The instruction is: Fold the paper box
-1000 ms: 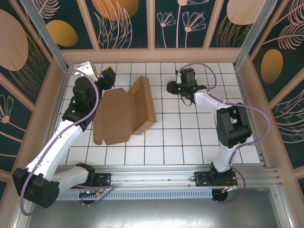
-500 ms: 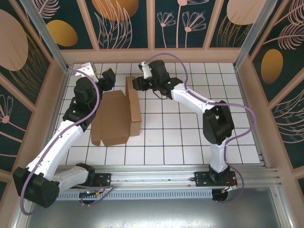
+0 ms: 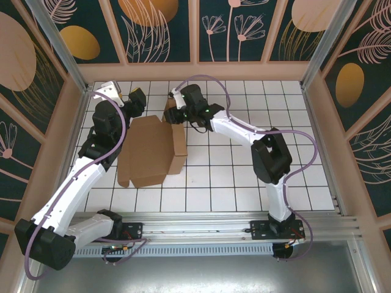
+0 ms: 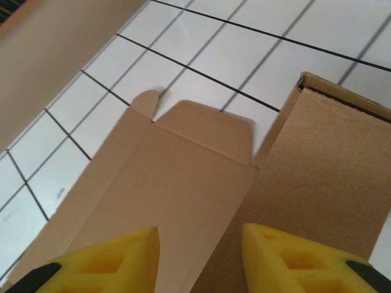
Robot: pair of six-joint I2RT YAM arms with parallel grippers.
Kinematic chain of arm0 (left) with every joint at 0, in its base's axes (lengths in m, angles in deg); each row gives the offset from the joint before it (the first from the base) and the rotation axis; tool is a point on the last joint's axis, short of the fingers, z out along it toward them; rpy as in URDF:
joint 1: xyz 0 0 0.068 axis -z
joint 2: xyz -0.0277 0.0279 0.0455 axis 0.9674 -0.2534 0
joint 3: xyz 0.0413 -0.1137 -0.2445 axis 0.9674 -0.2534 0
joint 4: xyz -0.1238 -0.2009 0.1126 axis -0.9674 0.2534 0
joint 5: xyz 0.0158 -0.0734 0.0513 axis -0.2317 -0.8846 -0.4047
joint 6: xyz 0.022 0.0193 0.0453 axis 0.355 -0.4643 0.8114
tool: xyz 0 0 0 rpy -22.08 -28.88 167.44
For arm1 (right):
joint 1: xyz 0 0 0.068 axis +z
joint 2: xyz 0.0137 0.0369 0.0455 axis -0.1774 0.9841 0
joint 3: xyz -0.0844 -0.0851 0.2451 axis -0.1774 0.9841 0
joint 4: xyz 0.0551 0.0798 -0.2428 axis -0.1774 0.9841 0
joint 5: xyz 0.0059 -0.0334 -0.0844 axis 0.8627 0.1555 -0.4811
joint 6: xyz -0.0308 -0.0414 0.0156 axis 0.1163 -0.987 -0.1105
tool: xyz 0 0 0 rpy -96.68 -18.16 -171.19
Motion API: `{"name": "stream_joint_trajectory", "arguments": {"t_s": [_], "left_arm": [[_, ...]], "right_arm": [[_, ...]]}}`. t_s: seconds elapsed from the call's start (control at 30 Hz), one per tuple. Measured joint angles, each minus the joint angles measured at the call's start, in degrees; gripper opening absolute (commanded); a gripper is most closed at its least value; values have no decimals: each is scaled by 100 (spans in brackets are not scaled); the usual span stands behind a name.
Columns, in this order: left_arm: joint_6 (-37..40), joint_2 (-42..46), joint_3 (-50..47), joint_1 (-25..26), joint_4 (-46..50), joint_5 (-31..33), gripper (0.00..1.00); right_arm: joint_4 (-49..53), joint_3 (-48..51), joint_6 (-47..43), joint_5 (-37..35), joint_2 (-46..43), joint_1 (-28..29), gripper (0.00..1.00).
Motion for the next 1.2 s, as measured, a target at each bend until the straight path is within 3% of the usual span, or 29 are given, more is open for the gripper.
{"name": "stream_joint_trajectory", "arguments": {"t_s": [0.23,0.4,0.63,0.73,1.0,1.2], "left_arm": [[0,0,22,0,83,-33,71],[-2,-52,125,0,96,-302,70],[-223,-527,304,0,170,-1189,64],[-282,-741,334,7,291,-1515,64],[-273,-745,334,7,426,-1661,64],[-256,-737,334,7,461,-1663,63]], "right_arm": [[-389,1606,205,-498,-490,-518,41],[-372,2715,527,-402,-487,-811,41],[-542,3032,697,-229,-485,-269,41],[-739,3126,901,-74,-505,-299,41],[-796,3130,1128,337,-505,-356,42],[-785,3115,1093,417,-505,-376,51]]}}
